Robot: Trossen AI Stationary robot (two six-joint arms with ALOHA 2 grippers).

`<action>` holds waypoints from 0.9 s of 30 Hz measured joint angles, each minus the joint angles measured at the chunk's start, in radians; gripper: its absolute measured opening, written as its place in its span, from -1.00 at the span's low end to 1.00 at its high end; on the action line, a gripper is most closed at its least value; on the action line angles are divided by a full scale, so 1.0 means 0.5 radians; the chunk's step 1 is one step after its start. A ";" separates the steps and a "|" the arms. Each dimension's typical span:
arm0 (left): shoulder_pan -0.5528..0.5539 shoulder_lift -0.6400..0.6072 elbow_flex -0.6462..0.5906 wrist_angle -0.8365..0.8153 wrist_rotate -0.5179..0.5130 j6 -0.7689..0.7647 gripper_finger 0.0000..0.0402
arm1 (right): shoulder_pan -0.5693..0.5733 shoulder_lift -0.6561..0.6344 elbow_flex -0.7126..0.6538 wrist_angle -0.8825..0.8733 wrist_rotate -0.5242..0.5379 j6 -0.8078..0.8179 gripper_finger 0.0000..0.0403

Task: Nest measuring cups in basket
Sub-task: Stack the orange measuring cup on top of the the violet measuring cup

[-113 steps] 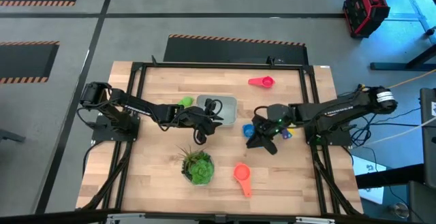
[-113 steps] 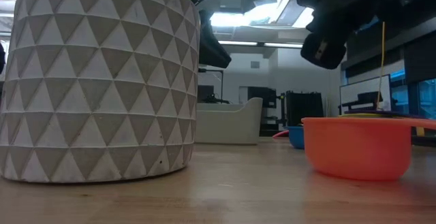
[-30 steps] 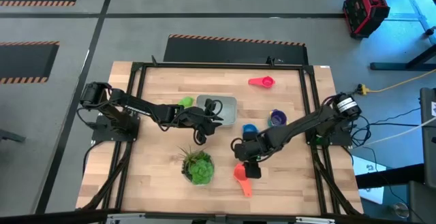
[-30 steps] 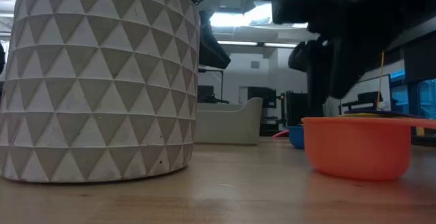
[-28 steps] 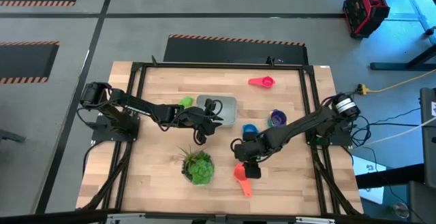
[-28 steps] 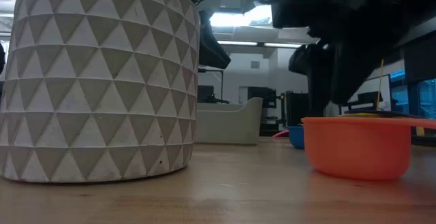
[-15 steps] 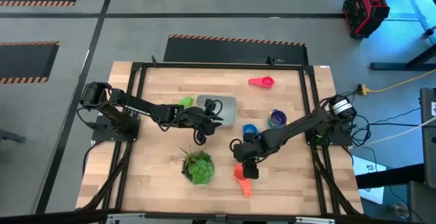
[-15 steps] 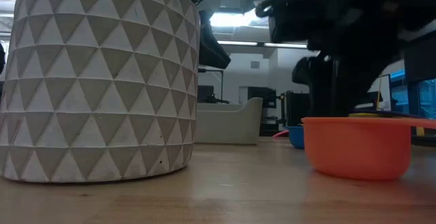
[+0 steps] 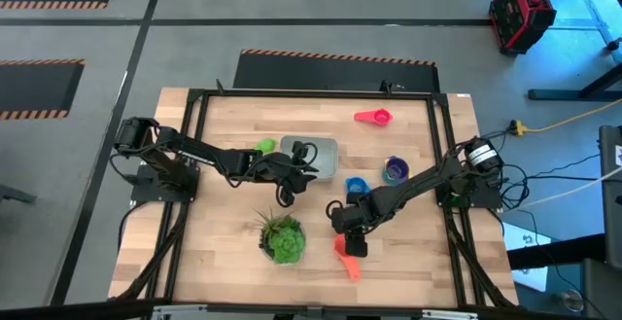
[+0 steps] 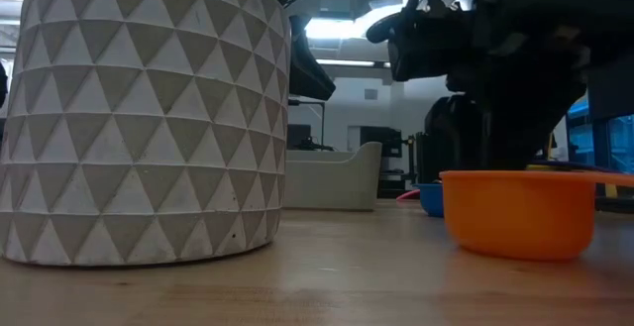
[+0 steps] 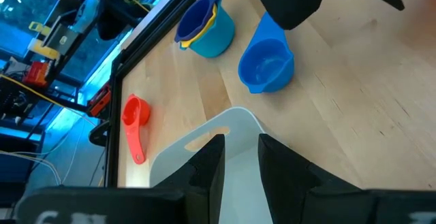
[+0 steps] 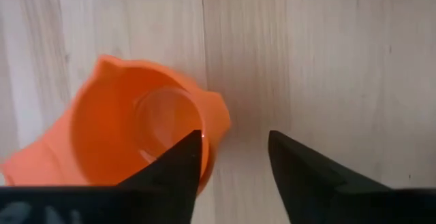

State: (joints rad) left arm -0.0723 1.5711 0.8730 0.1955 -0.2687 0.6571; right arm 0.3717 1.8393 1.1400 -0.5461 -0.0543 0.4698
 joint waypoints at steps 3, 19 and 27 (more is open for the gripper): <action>0.000 0.000 0.000 0.000 0.000 0.000 -0.59 | 0.000 0.000 0.000 0.014 -0.001 -0.003 -0.35; 0.000 0.000 0.000 0.000 0.000 0.000 -0.59 | -0.001 -0.009 0.000 -0.011 -0.042 -0.002 -0.94; 0.000 0.000 -0.001 0.007 0.000 0.054 -0.59 | -0.008 -0.110 0.215 -0.597 -0.082 -0.315 -0.95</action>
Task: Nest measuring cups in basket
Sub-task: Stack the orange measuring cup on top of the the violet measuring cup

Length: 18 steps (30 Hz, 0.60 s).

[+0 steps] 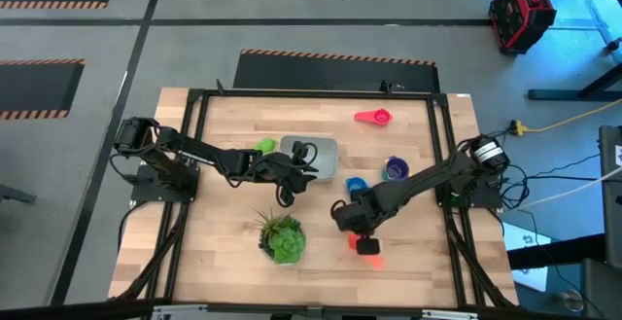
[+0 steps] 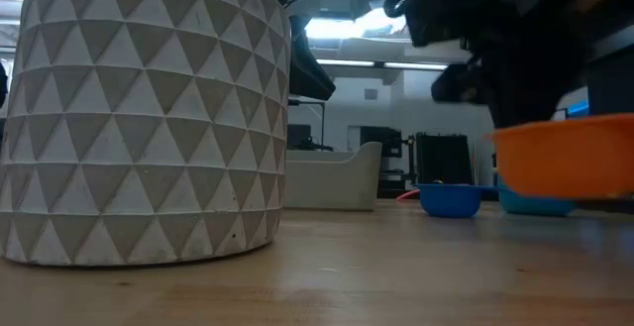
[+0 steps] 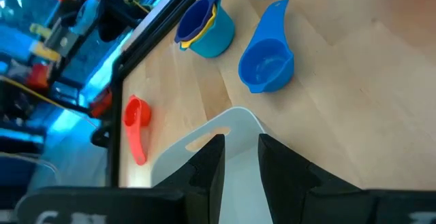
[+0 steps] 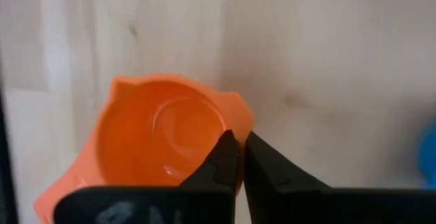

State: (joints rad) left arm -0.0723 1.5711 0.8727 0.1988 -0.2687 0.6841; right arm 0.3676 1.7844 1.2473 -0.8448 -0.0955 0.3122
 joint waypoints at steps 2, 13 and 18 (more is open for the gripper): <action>0.000 0.000 0.000 0.014 -0.001 0.113 -0.59 | -0.002 -0.022 0.082 -0.174 0.026 -0.091 -0.95; 0.000 0.000 0.000 0.011 -0.001 0.169 -0.59 | -0.114 -0.258 0.250 -0.765 0.129 -0.387 -0.95; 0.000 0.000 0.000 0.010 0.000 0.149 -0.59 | -0.191 -0.476 0.243 -0.988 0.248 -0.455 -0.95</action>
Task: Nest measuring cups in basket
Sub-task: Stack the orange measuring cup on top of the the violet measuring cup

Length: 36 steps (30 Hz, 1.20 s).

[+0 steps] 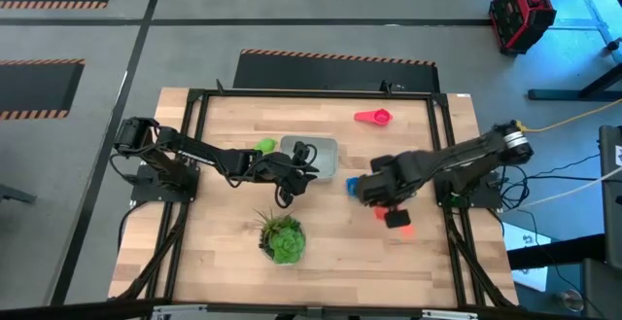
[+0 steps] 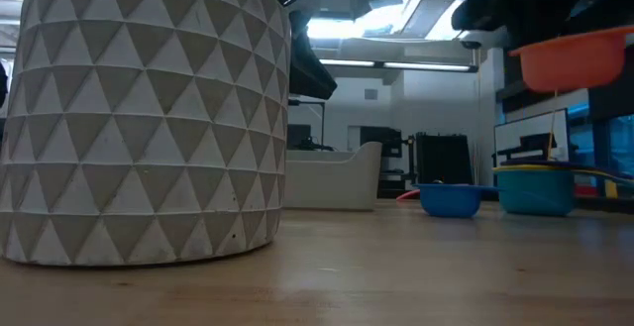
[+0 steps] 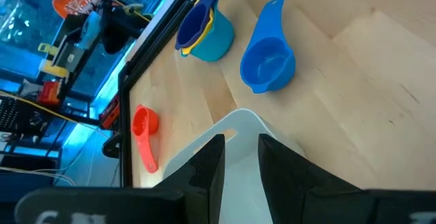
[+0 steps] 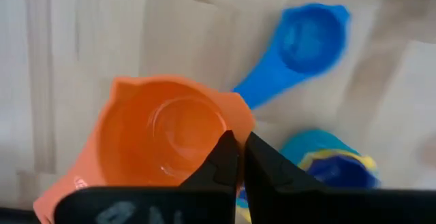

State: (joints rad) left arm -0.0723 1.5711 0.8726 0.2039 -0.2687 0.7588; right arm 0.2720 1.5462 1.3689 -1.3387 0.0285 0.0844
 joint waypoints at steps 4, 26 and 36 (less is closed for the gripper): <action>0.000 0.000 0.000 0.006 -0.002 -0.122 -0.59 | -0.113 -0.184 0.000 -0.100 0.009 -0.092 -0.94; 0.035 -0.359 0.000 0.223 -0.135 -0.345 -0.59 | -1.123 -0.466 -0.191 -0.104 0.001 -1.001 -0.94; 0.136 -1.020 -0.001 -0.797 -0.108 -0.909 -0.59 | -1.281 -0.466 -0.581 0.281 -0.192 -1.345 -0.93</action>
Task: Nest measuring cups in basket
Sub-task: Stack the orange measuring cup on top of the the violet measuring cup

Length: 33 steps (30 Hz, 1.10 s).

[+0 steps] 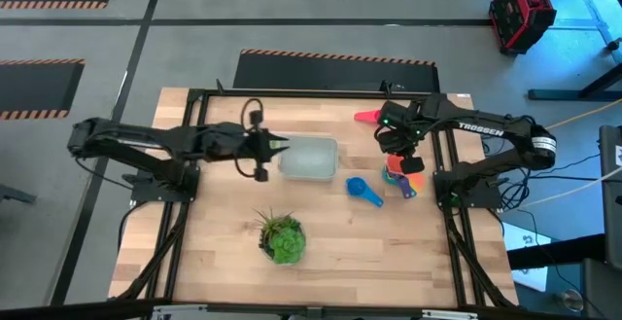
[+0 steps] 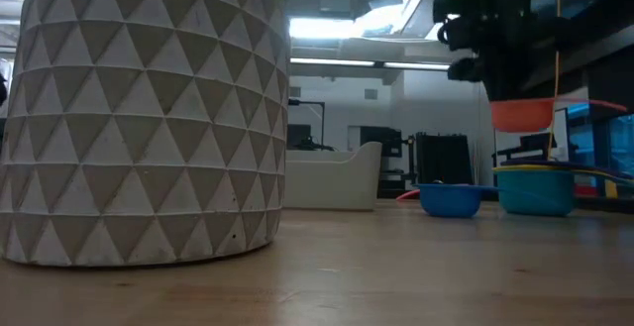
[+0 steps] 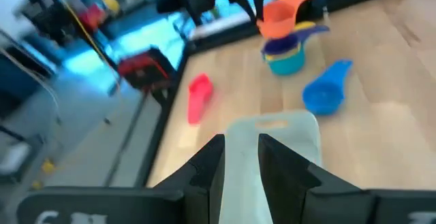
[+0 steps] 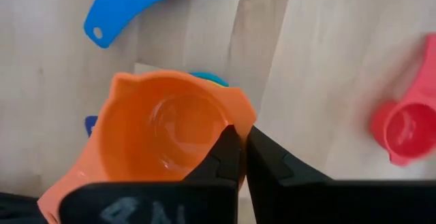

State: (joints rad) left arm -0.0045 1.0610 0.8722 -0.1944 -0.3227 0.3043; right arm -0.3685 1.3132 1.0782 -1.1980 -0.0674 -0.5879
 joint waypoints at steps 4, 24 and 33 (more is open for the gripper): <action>0.016 -0.157 -0.140 -0.060 0.112 -0.095 -0.59 | -0.047 0.000 -0.105 0.074 -0.012 -0.120 -0.94; 0.018 -0.426 -0.683 0.513 0.103 -0.186 -0.59 | -0.091 0.001 -0.416 0.284 -0.109 -0.190 -0.87; 0.018 -0.426 -0.683 0.513 0.103 -0.186 -0.59 | -0.091 0.001 -0.423 0.358 0.011 -0.190 -0.77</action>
State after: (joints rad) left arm 0.0044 0.8482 0.5308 0.0620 -0.2714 0.2115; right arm -0.4141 1.3136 0.8665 -1.0190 -0.0617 -0.6830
